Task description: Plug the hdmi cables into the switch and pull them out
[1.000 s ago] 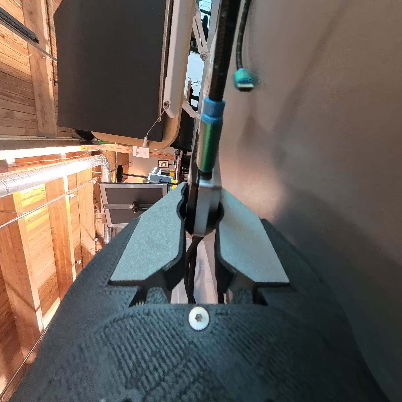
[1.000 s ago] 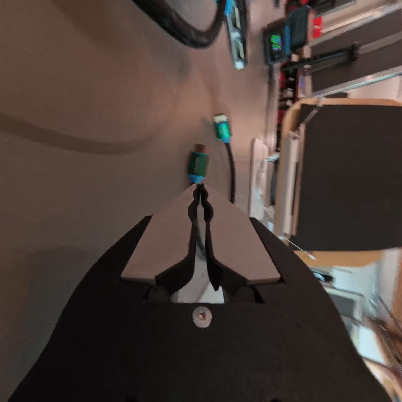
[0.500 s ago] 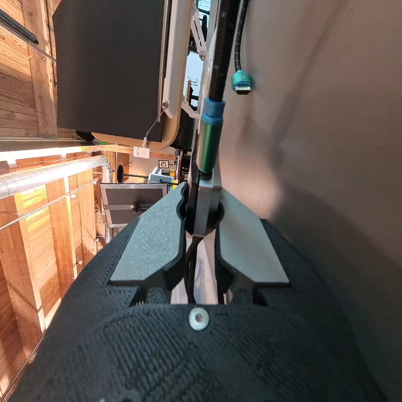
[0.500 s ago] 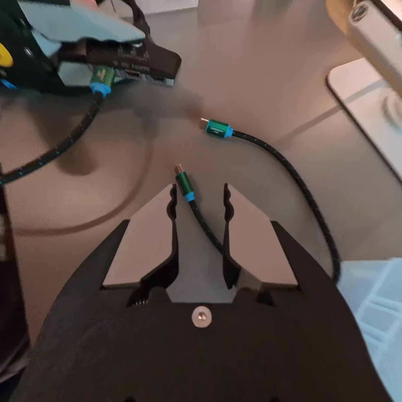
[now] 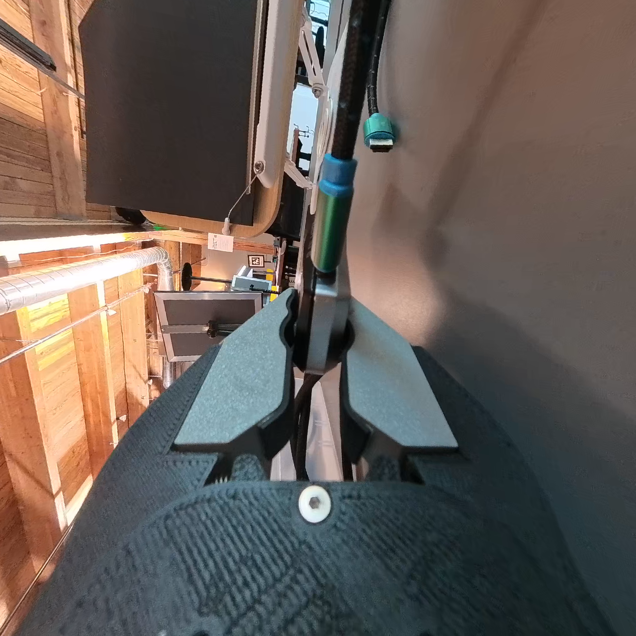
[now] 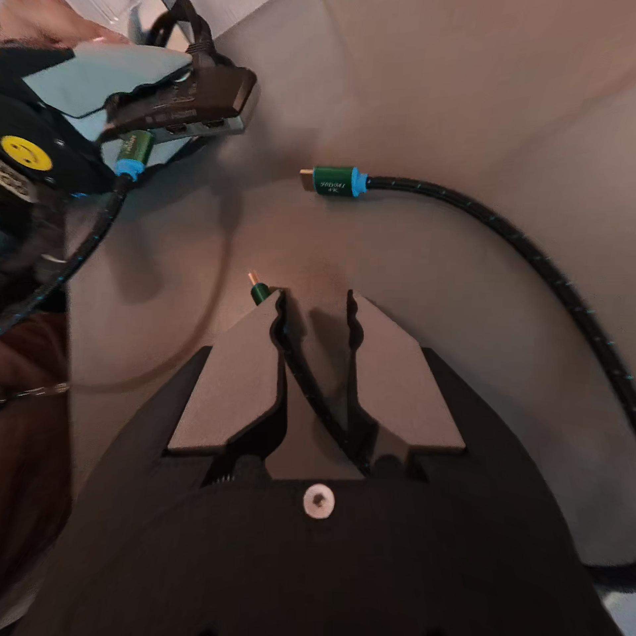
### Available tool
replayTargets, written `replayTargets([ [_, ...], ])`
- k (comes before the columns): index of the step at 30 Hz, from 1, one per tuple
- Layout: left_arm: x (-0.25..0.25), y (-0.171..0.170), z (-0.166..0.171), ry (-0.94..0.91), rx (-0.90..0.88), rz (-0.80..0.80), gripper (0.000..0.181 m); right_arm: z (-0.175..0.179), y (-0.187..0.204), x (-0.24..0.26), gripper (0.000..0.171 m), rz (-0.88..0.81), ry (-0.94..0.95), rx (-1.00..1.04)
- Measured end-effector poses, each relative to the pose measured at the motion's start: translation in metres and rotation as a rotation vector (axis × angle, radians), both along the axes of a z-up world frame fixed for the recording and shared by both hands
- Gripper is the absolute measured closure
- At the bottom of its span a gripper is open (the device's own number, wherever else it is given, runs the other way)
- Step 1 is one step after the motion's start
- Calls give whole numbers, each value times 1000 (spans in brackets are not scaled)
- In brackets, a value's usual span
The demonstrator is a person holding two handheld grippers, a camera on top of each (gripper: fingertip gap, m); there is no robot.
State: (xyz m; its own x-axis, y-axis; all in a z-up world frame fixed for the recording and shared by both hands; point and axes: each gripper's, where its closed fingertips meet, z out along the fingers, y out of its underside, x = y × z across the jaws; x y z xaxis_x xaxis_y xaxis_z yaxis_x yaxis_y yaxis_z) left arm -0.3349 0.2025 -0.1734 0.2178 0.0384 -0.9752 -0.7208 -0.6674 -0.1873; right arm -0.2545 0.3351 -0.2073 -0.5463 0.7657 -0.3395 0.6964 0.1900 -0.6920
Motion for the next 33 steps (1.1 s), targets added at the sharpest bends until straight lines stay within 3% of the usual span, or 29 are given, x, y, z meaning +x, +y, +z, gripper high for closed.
replayTargets([
  [6,1,0,-1,8,-7,0,160,20,15,-27,130,-63,201,281],
  [12,1,1,-4,5,-19,-2,160,14,-7,-48,114,177,273,453],
  [16,1,1,-4,2,-21,-5,160,13,-22,-59,127,374,316,504],
  [23,0,1,-2,-3,-9,-7,161,-8,-15,-69,143,542,91,550],
  [25,0,0,-1,-11,0,-7,161,-11,-20,-70,153,547,66,512],
  [31,0,-1,5,-10,32,-8,160,-7,-44,-56,157,400,-5,326],
  [33,-1,0,7,29,23,2,161,2,-51,-49,161,341,49,267],
])
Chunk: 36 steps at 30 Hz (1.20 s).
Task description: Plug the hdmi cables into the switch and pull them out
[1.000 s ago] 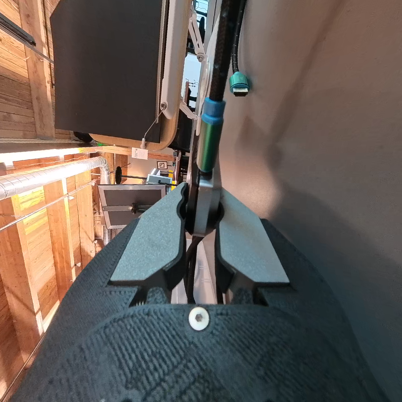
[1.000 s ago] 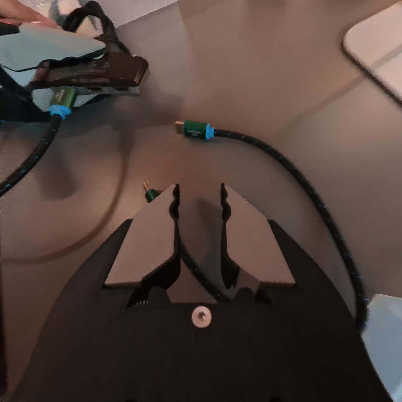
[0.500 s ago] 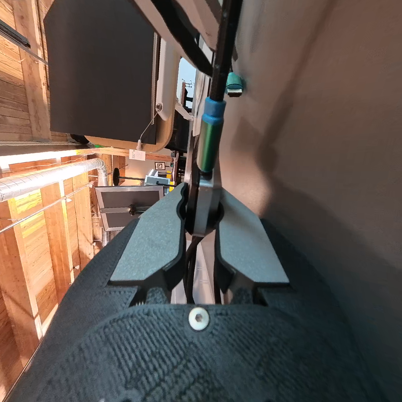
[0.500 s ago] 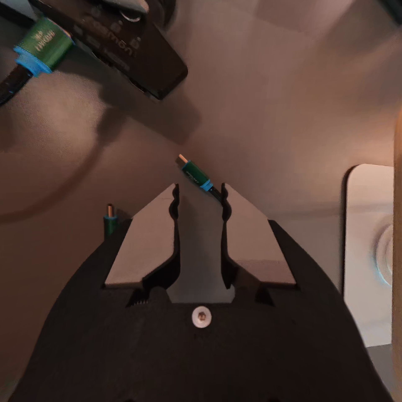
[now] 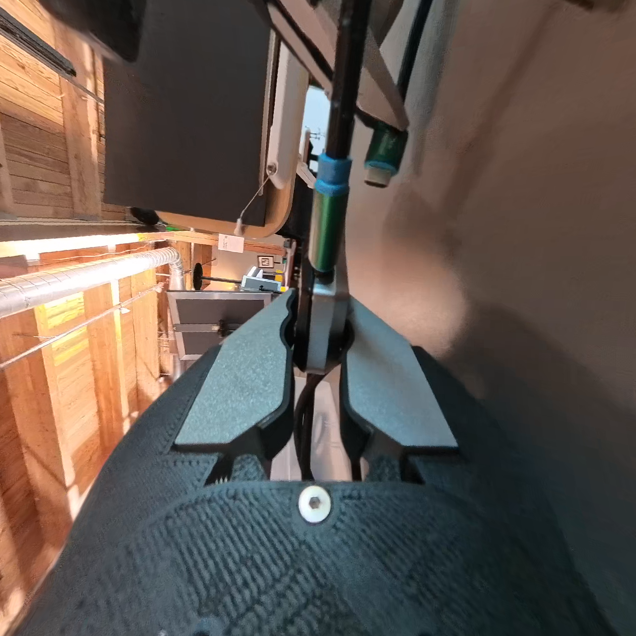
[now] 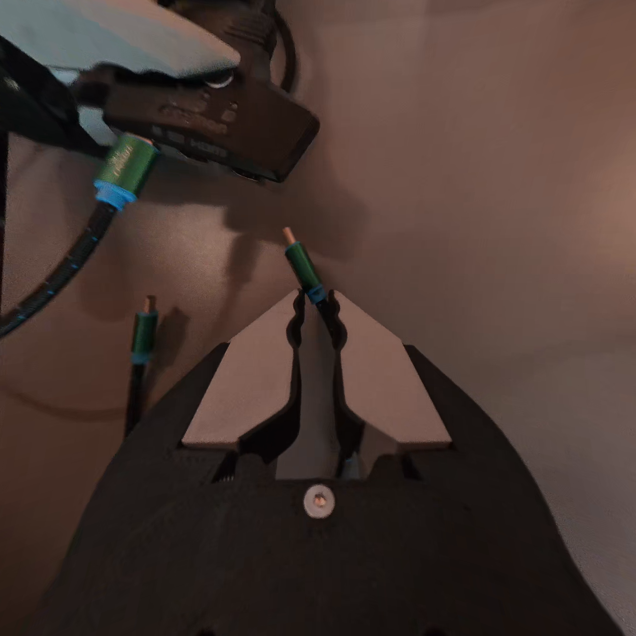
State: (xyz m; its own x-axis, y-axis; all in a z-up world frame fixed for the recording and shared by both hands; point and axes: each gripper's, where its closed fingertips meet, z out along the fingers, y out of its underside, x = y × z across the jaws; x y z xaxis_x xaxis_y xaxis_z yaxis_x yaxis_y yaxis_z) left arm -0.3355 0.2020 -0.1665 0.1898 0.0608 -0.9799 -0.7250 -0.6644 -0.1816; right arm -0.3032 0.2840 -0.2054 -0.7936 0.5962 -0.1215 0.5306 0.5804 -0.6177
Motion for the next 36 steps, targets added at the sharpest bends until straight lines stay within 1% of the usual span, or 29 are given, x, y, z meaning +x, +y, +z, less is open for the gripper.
replayTargets([
  [1,0,0,1,29,-7,8,161,4,0,2,162,-37,12,-23],
  [3,-1,1,5,94,-19,27,161,11,-4,11,164,-82,-43,-83],
  [5,1,1,11,161,-19,41,161,22,-10,17,164,-117,-76,-188],
  [10,8,1,28,273,27,46,161,44,-28,36,164,-83,-117,-411],
  [13,12,0,42,316,89,46,162,71,-31,45,164,-59,-97,-599],
  [14,14,-1,48,329,119,40,161,76,-29,45,164,-76,-104,-650],
  [15,16,-1,52,336,140,33,162,70,-23,42,164,-126,-129,-649],
  [17,18,0,51,343,138,30,161,42,-4,34,164,-253,-177,-507],
  [18,17,1,49,353,126,34,161,31,4,31,164,-291,-177,-442],
  [20,18,3,48,377,108,37,161,18,16,24,164,-350,-154,-345],
  [24,23,4,51,398,121,23,161,2,25,16,163,-405,-113,-193],
  [25,21,4,50,397,115,24,161,-1,27,15,155,-419,-106,-162],
  [26,21,5,49,394,112,20,161,-2,27,14,142,-426,-102,-151],
  [28,22,5,51,387,124,10,161,6,23,12,136,-425,-84,-185],
  [30,25,5,52,391,133,1,161,26,14,11,130,-401,-45,-282],
  [31,26,5,53,398,137,-4,161,40,3,15,128,-358,-44,-375],
  [33,31,6,56,413,151,-22,162,74,-23,27,124,-233,-90,-627],
  [34,35,7,58,420,160,-36,162,86,-30,30,123,-195,-118,-734],
  [36,43,9,62,440,178,-65,162,103,-38,32,127,-144,-194,-906],
])
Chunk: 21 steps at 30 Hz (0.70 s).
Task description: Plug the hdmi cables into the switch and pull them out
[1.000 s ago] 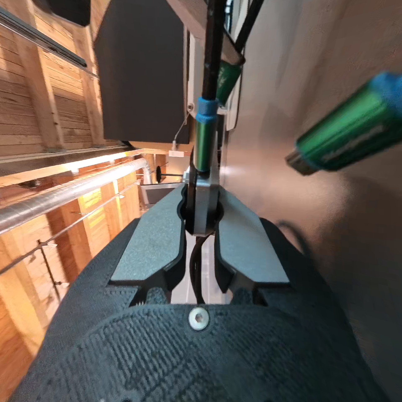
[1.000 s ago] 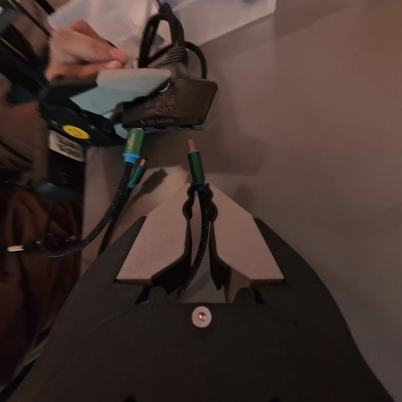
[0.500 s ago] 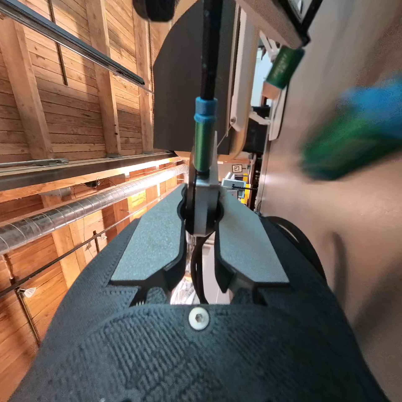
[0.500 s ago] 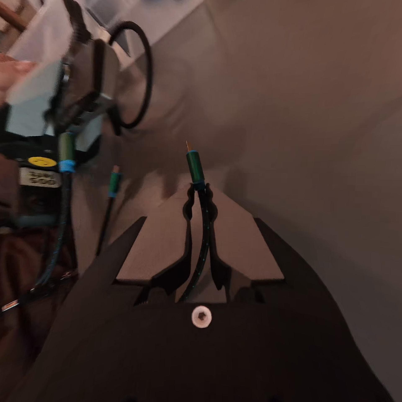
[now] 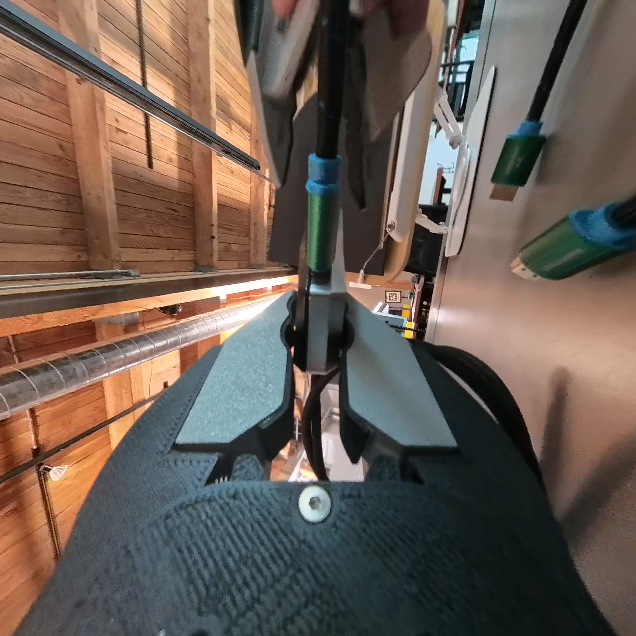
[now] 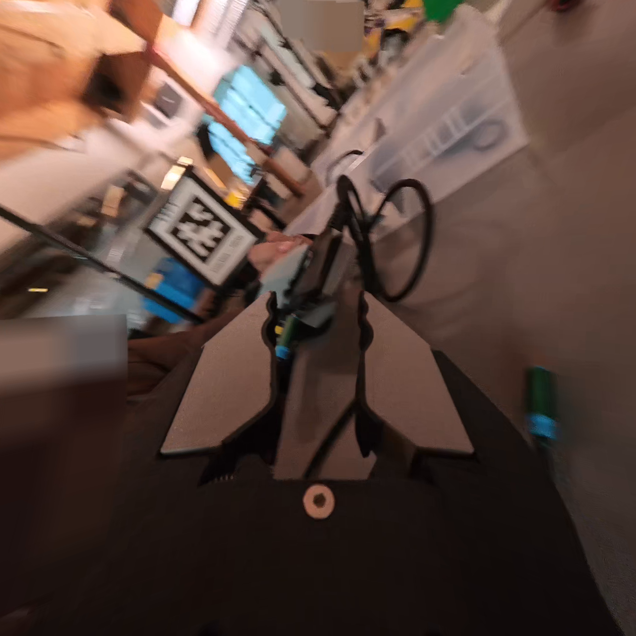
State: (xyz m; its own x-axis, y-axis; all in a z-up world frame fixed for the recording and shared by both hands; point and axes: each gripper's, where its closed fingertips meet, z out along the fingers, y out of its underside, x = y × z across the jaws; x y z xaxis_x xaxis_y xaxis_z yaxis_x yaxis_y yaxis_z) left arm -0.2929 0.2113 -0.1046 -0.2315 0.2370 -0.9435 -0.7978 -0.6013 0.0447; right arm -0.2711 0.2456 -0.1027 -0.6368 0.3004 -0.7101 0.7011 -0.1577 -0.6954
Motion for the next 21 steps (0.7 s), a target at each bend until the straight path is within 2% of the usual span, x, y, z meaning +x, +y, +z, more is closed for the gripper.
replayTargets([
  [2,6,2,0,18,-3,-24,162,8,-7,4,133,69,-45,-115],
  [4,10,3,1,18,2,-45,161,-1,-10,4,152,80,-55,-78],
  [8,3,1,2,-9,12,-22,162,1,-3,6,151,70,-40,-35],
  [11,-7,-2,1,-23,12,24,162,6,11,3,158,2,42,44],
  [13,-9,-1,-1,-22,0,39,162,3,6,7,163,21,83,98],
  [16,-6,3,-4,-8,-26,34,162,-14,-8,5,151,26,96,224],
  [18,-3,5,-5,10,-45,37,162,-21,-13,2,158,16,108,289],
  [19,-3,5,-5,18,-51,42,162,-22,-14,2,169,13,121,304],
  [21,0,4,-2,32,-48,25,162,-18,-15,5,171,31,135,282],
])
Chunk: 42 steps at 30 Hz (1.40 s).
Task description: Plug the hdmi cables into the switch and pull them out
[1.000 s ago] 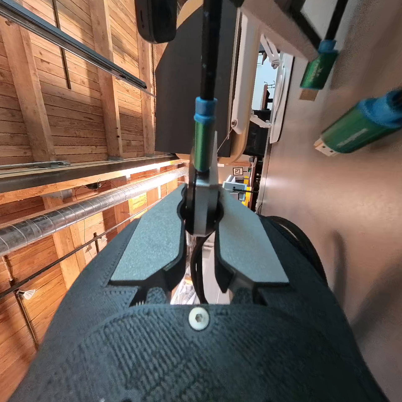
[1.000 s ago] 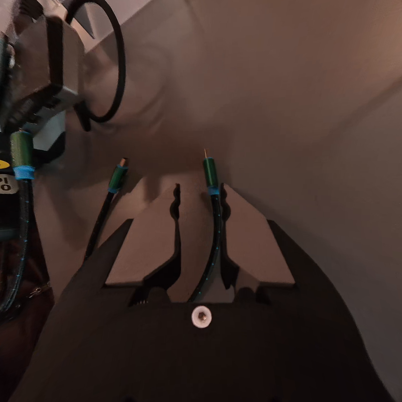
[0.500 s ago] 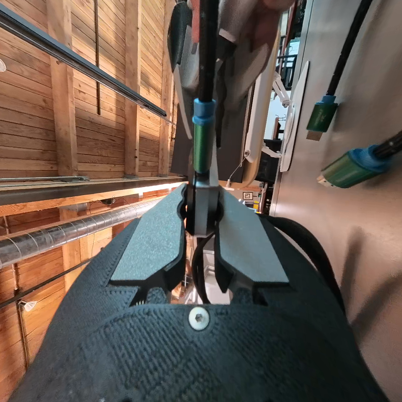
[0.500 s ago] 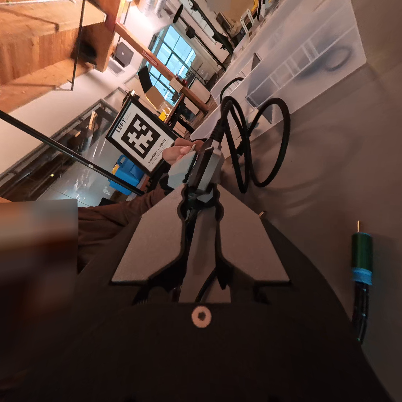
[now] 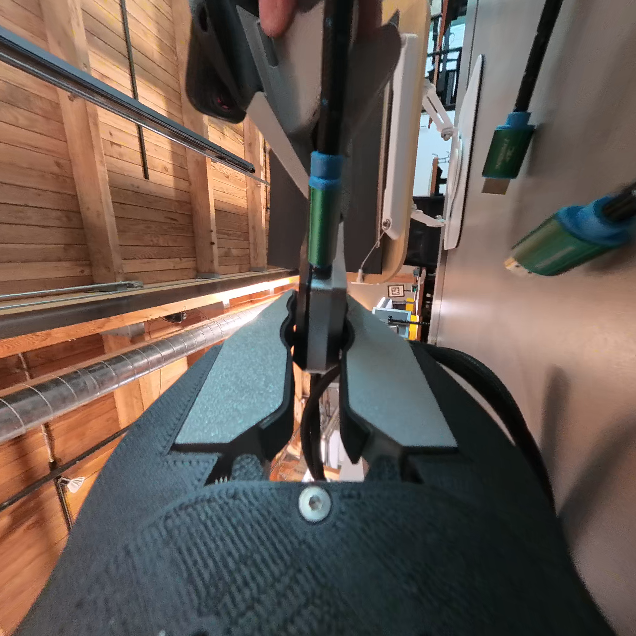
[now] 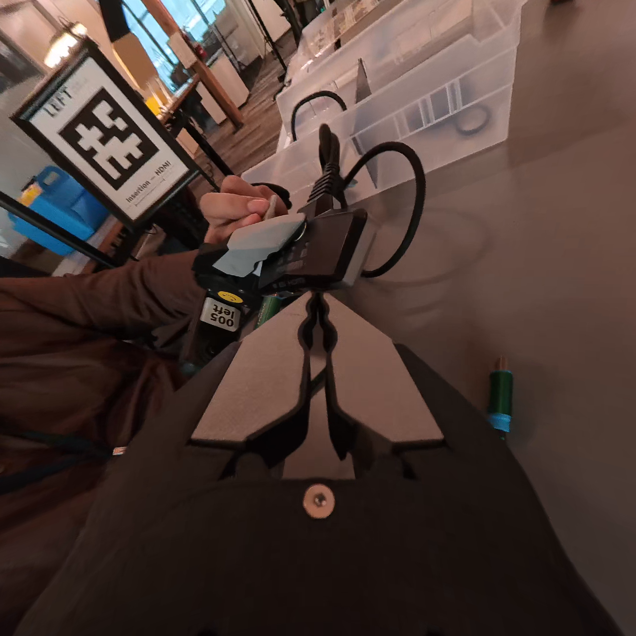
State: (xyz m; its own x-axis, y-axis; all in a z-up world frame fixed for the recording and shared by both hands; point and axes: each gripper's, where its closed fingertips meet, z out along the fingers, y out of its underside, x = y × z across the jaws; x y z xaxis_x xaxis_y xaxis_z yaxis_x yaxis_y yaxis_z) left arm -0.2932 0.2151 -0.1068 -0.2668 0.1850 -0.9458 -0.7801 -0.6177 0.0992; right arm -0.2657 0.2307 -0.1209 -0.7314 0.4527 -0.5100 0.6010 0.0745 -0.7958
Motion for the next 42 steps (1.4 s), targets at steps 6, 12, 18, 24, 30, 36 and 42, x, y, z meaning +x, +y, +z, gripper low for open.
replayTargets([
  [6,14,6,1,-1,-14,-67,160,3,3,-2,171,0,-25,-71],
  [12,16,10,-2,-67,-65,-70,160,3,4,-11,171,-62,79,3],
  [18,14,9,6,-248,-173,-103,161,19,25,-22,164,-225,391,234],
  [24,25,5,18,-509,-171,-225,162,39,13,-2,134,-143,900,440],
  [30,56,8,20,-611,-194,-351,162,25,-17,10,137,-38,1127,640],
  [36,59,12,20,-518,-189,-320,162,23,-14,7,143,-49,1242,754],
  [42,48,10,28,-467,-149,-206,134,23,-10,8,150,-48,1270,755],
])
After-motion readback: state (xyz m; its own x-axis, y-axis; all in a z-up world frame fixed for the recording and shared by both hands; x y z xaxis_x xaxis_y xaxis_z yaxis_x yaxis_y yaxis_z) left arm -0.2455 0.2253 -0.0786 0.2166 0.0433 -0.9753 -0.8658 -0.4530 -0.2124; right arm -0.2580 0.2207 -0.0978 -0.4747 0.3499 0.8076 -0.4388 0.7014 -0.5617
